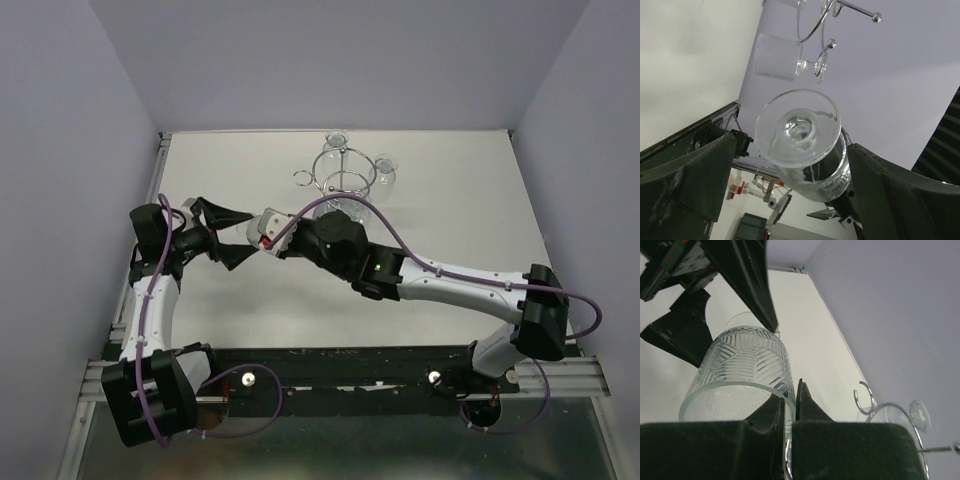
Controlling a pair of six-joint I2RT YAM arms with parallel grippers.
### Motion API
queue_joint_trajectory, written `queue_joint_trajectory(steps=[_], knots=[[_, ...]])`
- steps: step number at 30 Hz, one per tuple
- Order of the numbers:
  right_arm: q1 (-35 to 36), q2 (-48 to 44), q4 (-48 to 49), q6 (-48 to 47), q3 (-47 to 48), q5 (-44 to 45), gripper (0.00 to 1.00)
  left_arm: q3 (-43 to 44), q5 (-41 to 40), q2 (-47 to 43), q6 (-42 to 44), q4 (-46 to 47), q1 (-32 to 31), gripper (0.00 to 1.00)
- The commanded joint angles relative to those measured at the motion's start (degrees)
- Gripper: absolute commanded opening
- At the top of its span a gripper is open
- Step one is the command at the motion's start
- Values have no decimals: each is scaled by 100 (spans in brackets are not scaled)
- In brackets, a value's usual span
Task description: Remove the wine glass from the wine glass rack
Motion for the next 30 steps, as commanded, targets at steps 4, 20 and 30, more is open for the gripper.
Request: queue_joint_trajectory(steps=[4,20,30], knots=[[-921,-1025,216,476,470,303,1,661,-518,107,2137,-913,242,99],[-4665,-1536,-2200,925,1893,444,1,1716,-3147,-456,6456,-1559,233,99],[-5941,-324,-5310,942,3597,-39,1,1979,-2743,18,6957,-1529,128,99]])
